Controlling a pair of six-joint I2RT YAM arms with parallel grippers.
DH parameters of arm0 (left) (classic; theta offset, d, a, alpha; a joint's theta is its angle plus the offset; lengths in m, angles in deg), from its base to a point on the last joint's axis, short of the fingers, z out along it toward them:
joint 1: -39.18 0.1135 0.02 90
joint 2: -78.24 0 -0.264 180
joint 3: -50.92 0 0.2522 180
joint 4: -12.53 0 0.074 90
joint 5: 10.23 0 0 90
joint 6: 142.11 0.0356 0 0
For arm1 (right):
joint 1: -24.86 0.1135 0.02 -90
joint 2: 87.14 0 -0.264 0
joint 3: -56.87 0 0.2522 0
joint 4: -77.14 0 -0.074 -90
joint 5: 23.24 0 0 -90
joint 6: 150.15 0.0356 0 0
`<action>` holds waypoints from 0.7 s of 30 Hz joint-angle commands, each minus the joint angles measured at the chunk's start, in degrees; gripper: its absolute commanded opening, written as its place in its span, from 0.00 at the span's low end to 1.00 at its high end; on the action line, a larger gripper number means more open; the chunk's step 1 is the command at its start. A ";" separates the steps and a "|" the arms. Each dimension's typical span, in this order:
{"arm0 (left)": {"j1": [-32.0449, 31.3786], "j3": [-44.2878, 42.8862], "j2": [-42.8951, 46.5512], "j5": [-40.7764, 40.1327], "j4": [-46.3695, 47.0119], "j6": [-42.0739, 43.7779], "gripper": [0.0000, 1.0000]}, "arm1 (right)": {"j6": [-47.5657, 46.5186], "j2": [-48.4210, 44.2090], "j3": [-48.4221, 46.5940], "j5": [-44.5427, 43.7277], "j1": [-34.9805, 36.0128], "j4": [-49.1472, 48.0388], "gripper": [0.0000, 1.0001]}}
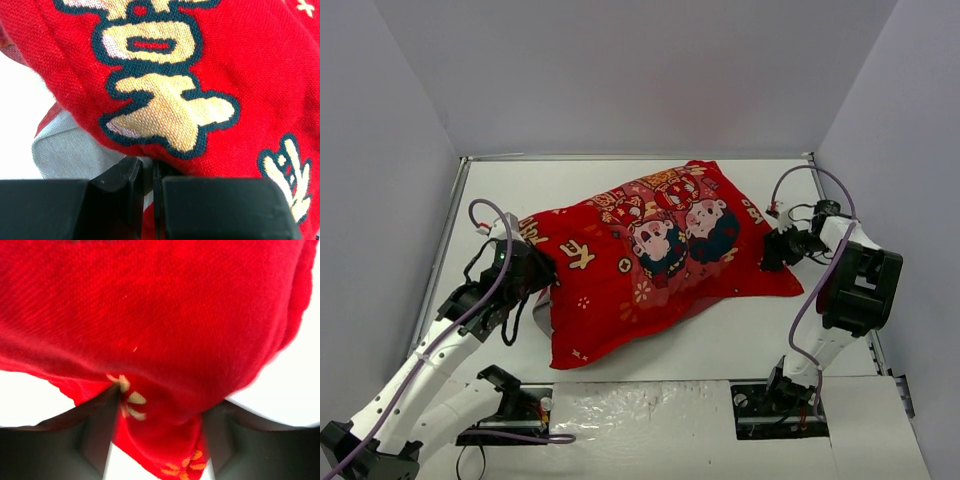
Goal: Remove the pillowcase from the pillow
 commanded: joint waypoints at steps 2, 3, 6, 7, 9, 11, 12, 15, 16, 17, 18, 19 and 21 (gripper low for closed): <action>0.69 -3.28 0.25 2.13 6.45 -0.88 0.02 | 4.11 -0.54 2.04 -0.76 1.08 -1.84 0.44; 0.69 -3.19 0.25 2.22 6.54 -1.06 0.02 | 4.55 -0.28 2.04 -0.85 0.90 -2.11 0.38; 1.13 -3.01 0.69 2.13 7.07 -2.29 0.02 | 6.66 -0.10 1.60 -0.06 -0.59 -2.81 0.18; 1.31 -3.10 0.78 2.22 7.16 -2.55 0.02 | 7.10 -0.19 1.25 0.03 -0.94 -2.81 0.10; 2.01 -3.63 0.69 2.74 6.72 -2.64 0.02 | 7.72 -0.80 0.46 0.99 -2.70 -2.99 0.00; 2.89 -4.24 0.51 3.53 5.85 -2.55 0.02 | 7.98 -1.51 -0.24 1.52 -4.62 -2.99 0.00; 3.85 -4.59 0.34 3.89 5.41 -2.55 0.02 | 8.07 -2.21 -0.94 2.13 -5.42 -2.99 0.00; 6.22 -6.52 -0.01 5.73 3.30 -2.03 0.02 | 8.24 -3.27 -2.96 3.02 -9.27 -2.99 0.00; 6.93 -7.75 -0.10 6.43 1.81 -1.33 0.02 | 8.16 -3.36 -3.41 3.11 -10.34 -3.08 0.00; 7.72 -8.37 -0.02 6.96 1.01 -0.97 0.02 | 8.16 -3.44 -3.93 3.19 -11.48 -3.25 0.00; 8.60 -8.90 0.16 7.40 0.48 -0.53 0.02 | 8.33 -3.27 -4.81 2.67 -13.58 -3.34 0.00; 10.78 -9.69 0.07 8.10 -0.22 0.25 0.02 | 8.33 -3.18 -5.08 2.41 -14.65 -3.78 0.00; 13.25 -10.31 0.34 10.21 -1.45 0.96 0.02 | 7.89 -2.92 -5.26 1.44 -16.06 -4.13 0.00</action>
